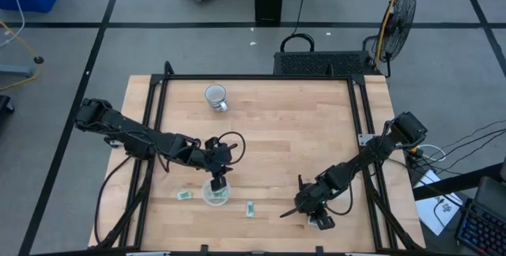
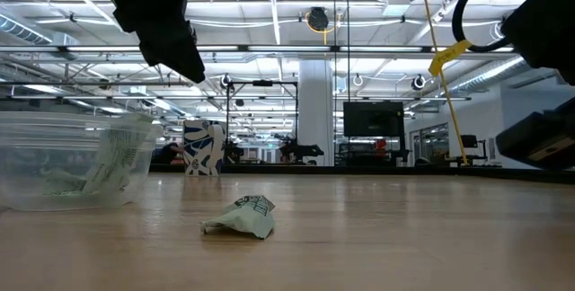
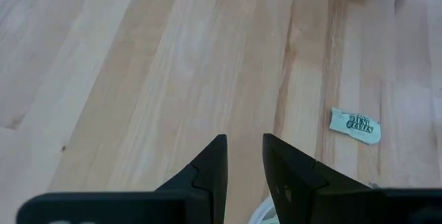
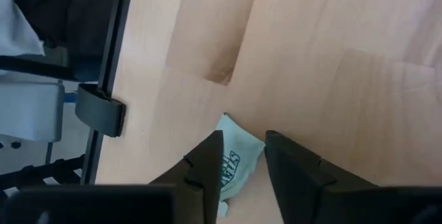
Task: Pick and place items into bin
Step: Put the stevia packet into the right transparent bin
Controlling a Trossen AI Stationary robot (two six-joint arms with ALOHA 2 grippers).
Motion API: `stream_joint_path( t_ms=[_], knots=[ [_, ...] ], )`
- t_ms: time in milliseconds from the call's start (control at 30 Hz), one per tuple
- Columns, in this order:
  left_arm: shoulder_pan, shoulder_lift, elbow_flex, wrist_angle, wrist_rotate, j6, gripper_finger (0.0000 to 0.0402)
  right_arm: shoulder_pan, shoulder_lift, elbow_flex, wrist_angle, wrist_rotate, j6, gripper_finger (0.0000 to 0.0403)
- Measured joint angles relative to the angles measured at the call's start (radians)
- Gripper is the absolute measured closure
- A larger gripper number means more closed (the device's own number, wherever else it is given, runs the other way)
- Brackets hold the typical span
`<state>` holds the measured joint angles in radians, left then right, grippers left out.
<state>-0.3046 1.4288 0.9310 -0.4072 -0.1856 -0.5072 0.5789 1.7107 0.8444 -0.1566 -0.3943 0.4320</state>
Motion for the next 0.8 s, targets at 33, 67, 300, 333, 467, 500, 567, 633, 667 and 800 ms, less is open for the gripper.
stream_joint_path(
  t_ms=[33, 67, 300, 333, 467, 500, 567, 633, 667, 800],
  knots=[
    [0.0, 0.0, 0.0, 0.0, 0.0, 0.0, 0.0304, 0.0, 0.0, 0.0, 0.0, 0.003, 0.0, 0.0317],
    [0.0, 0.0, 0.0, 0.0, 0.0, 0.0, 0.0304, 0.0, 0.0, 0.0, -0.001, 0.006, -0.002, 0.0326],
    [0.0, 0.0, 0.0, 0.0, 0.0, 0.0, 0.0304, -0.011, 0.002, -0.002, -0.007, 0.048, -0.027, 0.0396],
    [0.0, 0.0, 0.0, 0.0, 0.0, 0.0, 0.0304, -0.012, 0.002, -0.002, -0.007, 0.048, -0.03, 0.0398],
    [0.0, 0.0, 0.0, 0.0, 0.0, 0.005, 0.0304, -0.021, -0.003, -0.003, -0.008, 0.051, -0.029, 0.0394],
    [0.0, 0.0, 0.0, 0.0, 0.0, 0.005, 0.0304, -0.026, -0.007, -0.003, -0.009, 0.051, -0.027, 0.0396],
    [0.0, 0.0, 0.0, 0.0, 0.0, 0.007, 0.0304, -0.039, -0.022, -0.005, -0.012, 0.057, -0.025, 0.04],
    [0.0, 0.0, 0.0, 0.0, 0.0, 0.007, 0.0304, -0.06, -0.058, -0.007, -0.028, 0.071, -0.023, 0.0401],
    [0.0, 0.0, 0.0, 0.0, 0.0, 0.007, 0.0304, -0.071, -0.081, -0.007, -0.031, 0.074, -0.013, 0.0401],
    [0.0, 0.0, 0.0, 0.0, 0.0, 0.007, 0.0304, -0.105, -0.217, -0.006, -0.084, 0.108, 0.029, 0.0402]
  ],
)
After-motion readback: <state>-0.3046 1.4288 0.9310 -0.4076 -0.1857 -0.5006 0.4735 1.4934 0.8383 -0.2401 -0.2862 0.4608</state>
